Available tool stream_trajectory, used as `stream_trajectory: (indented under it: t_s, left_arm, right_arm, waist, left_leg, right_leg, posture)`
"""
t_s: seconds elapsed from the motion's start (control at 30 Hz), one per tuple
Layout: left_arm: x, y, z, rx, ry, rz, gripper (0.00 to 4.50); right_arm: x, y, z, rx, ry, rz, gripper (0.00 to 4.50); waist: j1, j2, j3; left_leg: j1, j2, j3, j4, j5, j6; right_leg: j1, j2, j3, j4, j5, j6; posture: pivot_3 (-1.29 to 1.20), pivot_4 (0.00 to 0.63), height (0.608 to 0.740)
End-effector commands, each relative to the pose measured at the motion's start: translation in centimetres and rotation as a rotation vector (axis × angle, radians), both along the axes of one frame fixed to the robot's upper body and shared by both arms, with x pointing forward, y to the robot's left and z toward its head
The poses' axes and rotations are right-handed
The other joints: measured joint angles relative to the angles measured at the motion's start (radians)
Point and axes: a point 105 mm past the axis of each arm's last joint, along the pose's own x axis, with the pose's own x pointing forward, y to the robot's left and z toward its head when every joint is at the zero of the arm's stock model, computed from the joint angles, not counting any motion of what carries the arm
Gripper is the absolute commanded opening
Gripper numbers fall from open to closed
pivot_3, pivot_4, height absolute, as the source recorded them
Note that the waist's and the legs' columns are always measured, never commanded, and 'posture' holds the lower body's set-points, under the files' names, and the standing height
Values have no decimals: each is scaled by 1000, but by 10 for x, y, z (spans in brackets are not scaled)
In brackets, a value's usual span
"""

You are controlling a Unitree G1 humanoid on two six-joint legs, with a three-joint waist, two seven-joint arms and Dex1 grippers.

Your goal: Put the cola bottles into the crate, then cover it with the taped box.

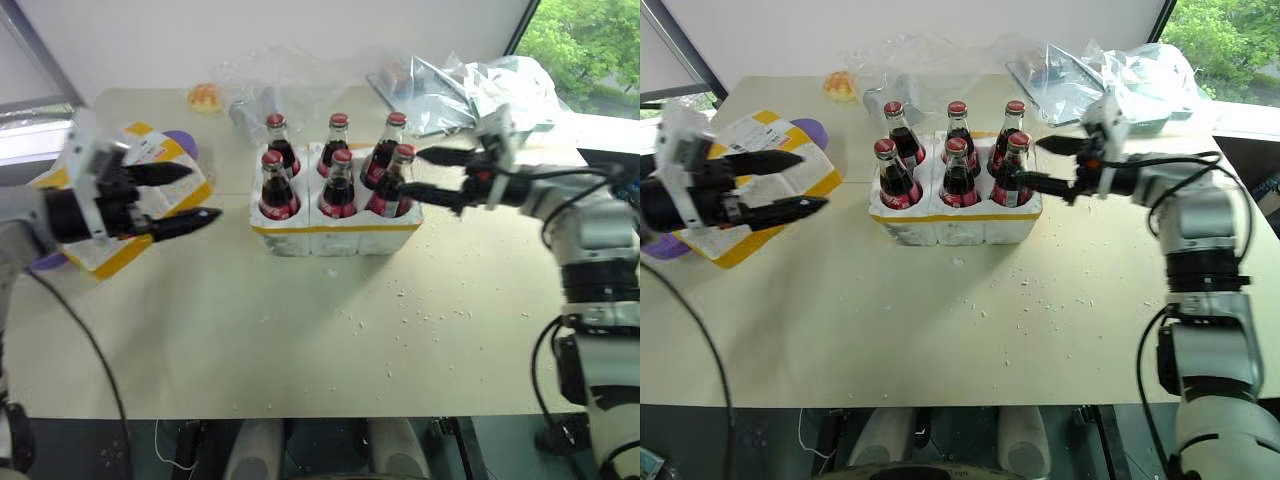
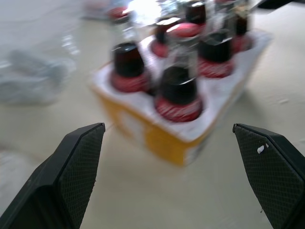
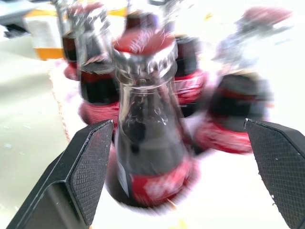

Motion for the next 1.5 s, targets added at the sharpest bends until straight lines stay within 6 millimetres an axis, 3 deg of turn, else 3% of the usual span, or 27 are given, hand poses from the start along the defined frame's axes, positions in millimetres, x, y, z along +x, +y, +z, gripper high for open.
stream_trajectory:
  t_s: [0.03, 0.13, 0.23, 0.43, 0.6, 1.17, 1.4, 1.5]
  left_arm:
    - [-8, 62, -2, 252, -100, 332, 4500]
    - [-18, 95, -16, 335, -103, 503, 4500]
    - [-26, 111, -26, 434, -106, 590, 4500]
    - [-43, 147, -59, 716, -65, 731, 4500]
    - [-40, 169, -80, 853, -54, 790, 4500]
    - [2, 184, -129, 986, -177, 812, 4500]
    - [17, 187, -133, 1018, -200, 797, 4500]
    - [21, 186, -133, 1019, -208, 783, 3699]
  right_arm:
    - [-22, -23, 29, -6, -91, -10, 4465]
    - [-37, -34, 36, 14, -52, 5, 4465]
    - [-48, -34, 42, 17, -61, 23, 4465]
    - [-89, -15, 36, -22, 3, 190, 4465]
    - [-97, -9, 39, -16, 5, 204, 4465]
    - [-98, -4, 53, 33, -22, 201, 4465]
    - [-97, -3, 54, 42, -22, 199, 4465]
    - [-97, -3, 52, 44, -21, 198, 4500]
  waist:
    - [-1, 0, 0]
    - [-2, 0, 0]
    - [-2, 0, 0]
    - [3, 0, 0]
    - [4, 0, 0]
    - [5, -1, -1]
    - [6, -1, -1]
    - [6, -1, -1]
  left_leg:
    - [0, 0, 0, -1, 0, 0]
    - [2, 1, 1, -2, 0, 0]
    - [2, 1, 2, -1, 0, 0]
    - [2, 1, 3, -2, 0, 0]
    - [2, 1, 3, 0, -1, 0]
    - [1, 1, 4, 0, -1, 0]
    - [1, 1, 4, 0, -1, 0]
    - [1, 1, 4, 0, -1, 0]
  right_leg:
    - [0, 0, 0, 0, 0, 0]
    - [0, 0, 1, 0, 0, -1]
    - [0, 0, 1, 0, -2, -4]
    - [0, -1, 2, -1, -2, -4]
    - [0, -2, 1, -1, -2, -5]
    - [-1, -2, 1, -1, 1, -1]
    - [-1, -2, 1, 0, 1, -1]
    - [-1, -2, 1, 0, 1, -1]
  posture:
    - [0, 150, 737]
    - [0, 150, 737]
    - [0, 150, 737]
    - [0, 150, 737]
    - [0, 150, 737]
    - [0, 150, 737]
    - [0, 150, 737]
    - [0, 150, 737]
